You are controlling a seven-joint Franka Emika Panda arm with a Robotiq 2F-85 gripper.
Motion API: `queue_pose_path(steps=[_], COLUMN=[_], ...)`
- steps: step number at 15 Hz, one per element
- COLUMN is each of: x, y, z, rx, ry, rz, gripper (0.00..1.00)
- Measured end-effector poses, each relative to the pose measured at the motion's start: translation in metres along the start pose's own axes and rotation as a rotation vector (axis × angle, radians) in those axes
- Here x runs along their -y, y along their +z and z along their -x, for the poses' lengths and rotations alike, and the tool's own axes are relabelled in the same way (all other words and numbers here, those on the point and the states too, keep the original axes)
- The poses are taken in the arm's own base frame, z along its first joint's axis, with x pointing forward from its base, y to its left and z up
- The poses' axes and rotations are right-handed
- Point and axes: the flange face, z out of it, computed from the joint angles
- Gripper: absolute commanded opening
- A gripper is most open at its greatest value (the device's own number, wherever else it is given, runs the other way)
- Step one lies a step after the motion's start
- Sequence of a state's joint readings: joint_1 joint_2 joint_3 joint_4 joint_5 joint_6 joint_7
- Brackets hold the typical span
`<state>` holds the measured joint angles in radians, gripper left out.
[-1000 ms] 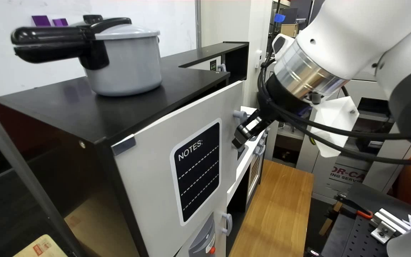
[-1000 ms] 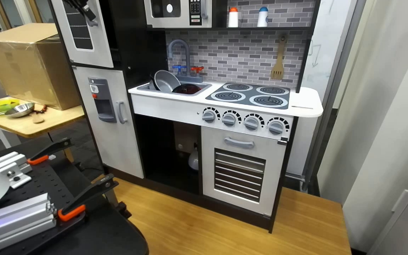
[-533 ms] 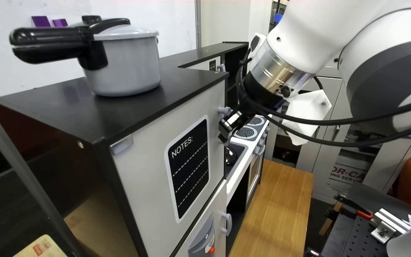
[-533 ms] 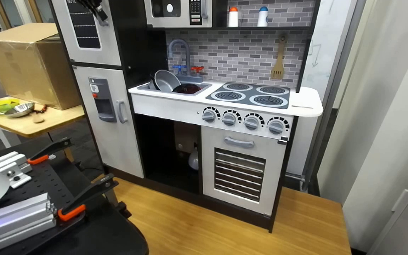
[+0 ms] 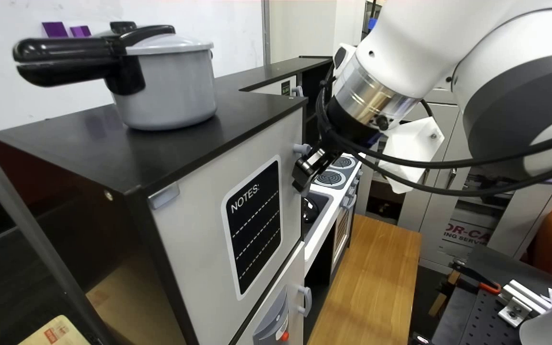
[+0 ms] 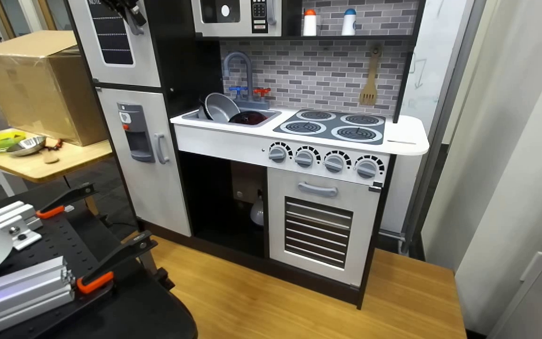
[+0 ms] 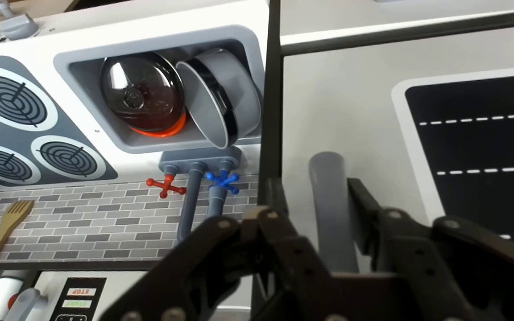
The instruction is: Close the open cabinet door
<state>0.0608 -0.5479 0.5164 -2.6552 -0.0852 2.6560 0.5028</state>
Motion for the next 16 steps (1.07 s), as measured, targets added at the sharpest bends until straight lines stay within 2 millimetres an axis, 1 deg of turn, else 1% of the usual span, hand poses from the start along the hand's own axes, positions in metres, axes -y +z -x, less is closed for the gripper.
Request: queue_pose_path(steps=[1, 2, 4, 5, 7, 8, 11, 13, 14, 16], x=[-0.001, -0.001, 0.0, 0.0, 0.003, 0.004, 0.002, -0.007, -0.013, -0.024], y=[0.001, 0.001, 0.0, 0.001, 0.001, -0.001, -0.015, -0.031, -0.043, -0.071], z=[0.001, 0.001, 0.002, 0.003, 0.011, 0.018, 0.044, 0.062, 0.064, 0.063], rx=[0.004, 0.005, 0.004, 0.006, 0.026, 0.041, 0.087, 0.101, 0.092, 0.073], ry=[0.001, 0.001, -0.001, -0.002, -0.009, -0.012, 0.001, 0.019, 0.031, 0.061], rz=[0.003, 0.002, 0.001, 0.001, 0.004, 0.008, 0.011, 0.023, 0.036, 0.063], gripper=[0.54, 0.85, 0.9, 0.96, 1.0, 1.0, 1.0, 1.0, 1.0, 1.0])
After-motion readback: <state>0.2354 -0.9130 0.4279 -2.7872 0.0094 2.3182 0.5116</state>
